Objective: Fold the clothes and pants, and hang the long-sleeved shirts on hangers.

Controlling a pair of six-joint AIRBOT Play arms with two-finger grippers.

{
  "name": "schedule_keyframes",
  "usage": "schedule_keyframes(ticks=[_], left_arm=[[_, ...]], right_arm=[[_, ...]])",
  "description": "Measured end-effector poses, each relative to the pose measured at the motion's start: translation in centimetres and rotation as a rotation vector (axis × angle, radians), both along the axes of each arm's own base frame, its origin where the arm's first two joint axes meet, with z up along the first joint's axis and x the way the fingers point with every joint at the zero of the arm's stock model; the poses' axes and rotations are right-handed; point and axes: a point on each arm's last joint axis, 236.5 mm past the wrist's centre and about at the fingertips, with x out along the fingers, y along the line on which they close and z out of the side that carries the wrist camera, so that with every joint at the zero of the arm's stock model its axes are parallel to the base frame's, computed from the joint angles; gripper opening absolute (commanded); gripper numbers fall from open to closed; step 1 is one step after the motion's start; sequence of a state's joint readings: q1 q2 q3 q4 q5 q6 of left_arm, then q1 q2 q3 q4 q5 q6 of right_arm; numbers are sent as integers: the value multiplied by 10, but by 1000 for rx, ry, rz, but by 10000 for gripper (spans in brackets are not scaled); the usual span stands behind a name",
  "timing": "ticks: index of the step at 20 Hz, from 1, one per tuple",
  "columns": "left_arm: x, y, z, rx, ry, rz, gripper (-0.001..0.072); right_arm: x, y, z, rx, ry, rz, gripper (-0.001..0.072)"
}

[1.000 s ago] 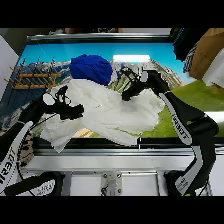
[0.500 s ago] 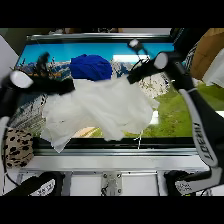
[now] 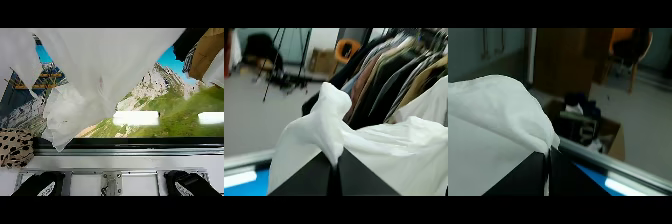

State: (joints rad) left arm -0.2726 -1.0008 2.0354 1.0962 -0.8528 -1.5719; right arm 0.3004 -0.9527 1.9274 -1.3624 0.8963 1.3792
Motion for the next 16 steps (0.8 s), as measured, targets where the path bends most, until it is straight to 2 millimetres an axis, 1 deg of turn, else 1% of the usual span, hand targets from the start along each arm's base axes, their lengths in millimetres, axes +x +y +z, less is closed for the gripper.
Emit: schedule_keyframes(ticks=[1,2,3,4,5,6,7,8,9,11,12,13,14,15,16], left_arm=[[-10,0,15,-29,-51,-7,8],[-16,2,27,-53,-94,-6,7],[-19,3,37,-82,-128,-6,7],[-18,7,46,-102,-165,10,7],[-14,7,49,-118,-176,14,7],[-3,7,47,-124,-172,23,7],[12,5,40,-126,-145,30,7],[33,5,29,-127,-104,44,7],[57,5,12,-121,-47,59,7],[113,7,-37,-96,113,87,7],[142,7,-70,-71,209,98,7],[168,7,-107,-43,314,104,7],[187,7,-143,-9,414,105,7],[201,6,-181,30,521,99,7],[209,4,-216,67,617,90,7]], right_arm=[[-20,-7,17,42,-45,0,7],[-37,-13,32,81,-83,2,7],[-50,-17,43,118,-110,7,7],[-59,-22,49,146,-124,1,7],[-63,-24,53,179,-125,6,7],[-60,-24,51,202,-103,6,8],[-50,-25,44,218,-64,-6,8],[-35,-24,32,218,-15,-25,8],[-16,-23,14,206,51,-51,8],[39,-25,-38,141,209,-138,8],[62,-27,-63,106,275,-176,8],[90,-29,-96,62,359,-215,7],[111,-32,-126,16,428,-244,7],[129,-35,-154,-33,489,-265,7],[142,-38,-181,-75,547,-283,7]])
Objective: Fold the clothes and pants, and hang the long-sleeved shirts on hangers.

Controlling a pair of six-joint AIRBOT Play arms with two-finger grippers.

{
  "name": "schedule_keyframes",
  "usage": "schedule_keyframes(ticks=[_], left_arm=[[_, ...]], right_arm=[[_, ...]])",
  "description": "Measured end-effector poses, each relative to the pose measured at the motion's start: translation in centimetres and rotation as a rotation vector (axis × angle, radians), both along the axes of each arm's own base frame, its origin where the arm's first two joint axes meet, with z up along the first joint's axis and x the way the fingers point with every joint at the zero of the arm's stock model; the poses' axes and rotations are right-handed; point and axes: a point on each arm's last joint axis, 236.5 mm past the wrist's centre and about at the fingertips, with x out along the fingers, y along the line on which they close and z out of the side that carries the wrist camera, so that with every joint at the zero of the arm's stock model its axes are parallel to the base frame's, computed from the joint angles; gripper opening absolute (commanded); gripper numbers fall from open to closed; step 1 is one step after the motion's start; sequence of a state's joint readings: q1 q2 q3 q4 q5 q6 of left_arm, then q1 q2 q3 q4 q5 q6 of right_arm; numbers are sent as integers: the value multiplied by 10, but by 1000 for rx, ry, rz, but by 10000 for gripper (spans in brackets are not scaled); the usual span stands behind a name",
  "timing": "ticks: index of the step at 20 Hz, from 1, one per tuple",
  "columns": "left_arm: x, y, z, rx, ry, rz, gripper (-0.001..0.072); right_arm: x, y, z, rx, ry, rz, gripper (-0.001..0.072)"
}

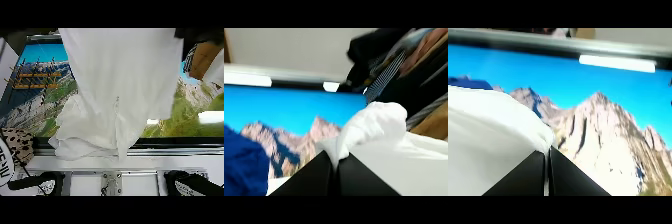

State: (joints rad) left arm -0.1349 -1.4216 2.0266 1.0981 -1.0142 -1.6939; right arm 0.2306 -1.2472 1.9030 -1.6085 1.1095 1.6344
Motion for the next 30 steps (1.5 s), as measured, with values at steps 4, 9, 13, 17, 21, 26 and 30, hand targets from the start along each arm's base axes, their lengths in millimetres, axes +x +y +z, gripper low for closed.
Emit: schedule_keyframes(ticks=[4,9,13,17,21,26,30], left_arm=[[-18,-15,-127,140,310,-73,8],[-122,-47,-276,322,608,-219,8],[-209,-70,-352,436,714,-358,8],[-257,-81,-381,503,744,-451,8],[-270,-83,-389,521,751,-479,8],[-276,-83,-391,528,761,-488,8],[-277,-82,-392,534,768,-490,8]], right_arm=[[4,-12,-109,-114,255,-9,7],[-77,-38,-261,-230,608,-4,9],[-148,-55,-342,-287,829,2,489],[-164,-58,-344,-295,874,0,715],[-146,-36,-307,-254,787,18,705],[-145,21,-312,-207,773,67,556],[-157,61,-353,-225,849,84,557]])
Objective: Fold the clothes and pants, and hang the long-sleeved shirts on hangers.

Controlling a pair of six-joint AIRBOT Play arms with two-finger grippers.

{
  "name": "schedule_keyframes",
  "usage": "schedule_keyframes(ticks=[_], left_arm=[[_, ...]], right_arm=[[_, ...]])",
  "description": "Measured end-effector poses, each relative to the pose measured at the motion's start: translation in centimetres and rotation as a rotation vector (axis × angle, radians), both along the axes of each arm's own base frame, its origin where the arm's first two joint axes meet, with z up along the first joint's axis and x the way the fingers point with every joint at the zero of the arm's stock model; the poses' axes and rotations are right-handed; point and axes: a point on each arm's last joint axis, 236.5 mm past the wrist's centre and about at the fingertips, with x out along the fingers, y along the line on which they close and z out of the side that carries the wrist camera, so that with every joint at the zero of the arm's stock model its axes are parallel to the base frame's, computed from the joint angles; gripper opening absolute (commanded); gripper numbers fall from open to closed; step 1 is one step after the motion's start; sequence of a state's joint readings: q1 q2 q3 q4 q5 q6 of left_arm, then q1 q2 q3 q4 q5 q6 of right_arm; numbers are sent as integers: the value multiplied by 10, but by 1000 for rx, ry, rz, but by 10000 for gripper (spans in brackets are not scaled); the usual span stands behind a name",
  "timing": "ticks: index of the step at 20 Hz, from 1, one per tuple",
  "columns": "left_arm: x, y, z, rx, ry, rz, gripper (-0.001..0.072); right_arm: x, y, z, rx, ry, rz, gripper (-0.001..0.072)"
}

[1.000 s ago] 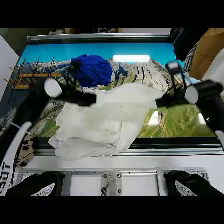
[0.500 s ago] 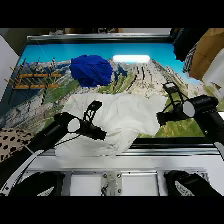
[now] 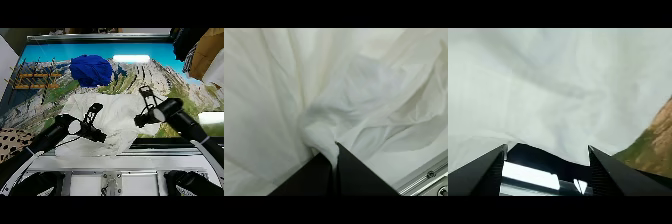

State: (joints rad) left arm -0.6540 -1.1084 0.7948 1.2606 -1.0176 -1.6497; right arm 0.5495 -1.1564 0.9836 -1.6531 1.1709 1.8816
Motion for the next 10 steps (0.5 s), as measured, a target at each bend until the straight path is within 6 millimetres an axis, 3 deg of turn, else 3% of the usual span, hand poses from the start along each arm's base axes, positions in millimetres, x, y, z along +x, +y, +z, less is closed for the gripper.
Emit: schedule_keyframes(ticks=[5,10], left_arm=[[0,1,0,5,2,0,8],[-3,2,-1,10,10,-4,8]], right_arm=[[-12,31,-39,-34,57,32,557],[-5,31,-61,-90,47,-2,556]])
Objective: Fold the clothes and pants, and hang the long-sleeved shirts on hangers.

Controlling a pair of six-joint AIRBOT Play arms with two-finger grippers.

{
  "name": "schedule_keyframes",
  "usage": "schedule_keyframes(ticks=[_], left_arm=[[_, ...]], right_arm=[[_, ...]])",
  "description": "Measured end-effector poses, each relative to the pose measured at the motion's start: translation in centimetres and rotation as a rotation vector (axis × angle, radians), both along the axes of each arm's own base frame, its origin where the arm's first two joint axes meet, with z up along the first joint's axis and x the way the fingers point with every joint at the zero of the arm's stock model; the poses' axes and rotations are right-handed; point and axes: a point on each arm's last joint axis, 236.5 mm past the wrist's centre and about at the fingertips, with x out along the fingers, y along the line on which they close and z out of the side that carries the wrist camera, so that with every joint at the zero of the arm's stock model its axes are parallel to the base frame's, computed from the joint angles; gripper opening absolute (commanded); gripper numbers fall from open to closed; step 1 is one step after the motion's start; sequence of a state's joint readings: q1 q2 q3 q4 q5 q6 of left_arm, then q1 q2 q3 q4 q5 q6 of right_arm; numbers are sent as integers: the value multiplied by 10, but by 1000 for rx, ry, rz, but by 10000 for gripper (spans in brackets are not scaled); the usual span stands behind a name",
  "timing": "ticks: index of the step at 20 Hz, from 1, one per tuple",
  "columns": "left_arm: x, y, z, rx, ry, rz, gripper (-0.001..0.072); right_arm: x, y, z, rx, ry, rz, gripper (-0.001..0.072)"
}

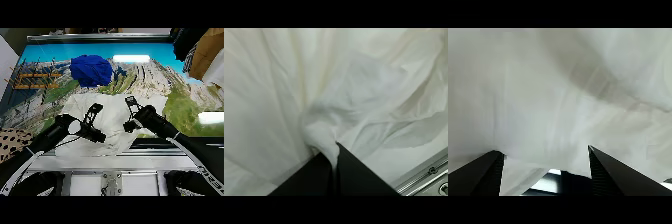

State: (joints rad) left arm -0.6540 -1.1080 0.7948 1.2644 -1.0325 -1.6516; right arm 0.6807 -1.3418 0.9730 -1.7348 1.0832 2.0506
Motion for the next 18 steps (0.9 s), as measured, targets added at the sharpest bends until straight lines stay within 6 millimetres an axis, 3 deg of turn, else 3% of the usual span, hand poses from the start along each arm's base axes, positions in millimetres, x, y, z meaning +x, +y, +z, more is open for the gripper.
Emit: schedule_keyframes(ticks=[1,3,4,5,6,10,13,18], left_arm=[[-1,0,0,2,3,-1,8],[-2,1,2,-1,0,-3,9],[-1,2,6,-6,-6,-1,8],[0,3,11,-15,-18,6,8],[4,5,18,-28,-36,19,8],[23,20,57,-119,-123,127,8],[27,22,88,-214,-162,190,8],[40,18,150,-341,-269,221,8]], right_arm=[[4,-4,-2,-19,-13,-11,527],[11,-11,-3,-53,-42,-21,303],[14,-14,-3,-70,-56,-22,263],[18,-18,-1,-88,-72,-18,170],[22,-22,1,-99,-85,-21,19],[42,-34,31,-65,-171,-69,9],[52,-43,79,12,-231,-111,10],[44,-53,160,146,-249,-118,7]])
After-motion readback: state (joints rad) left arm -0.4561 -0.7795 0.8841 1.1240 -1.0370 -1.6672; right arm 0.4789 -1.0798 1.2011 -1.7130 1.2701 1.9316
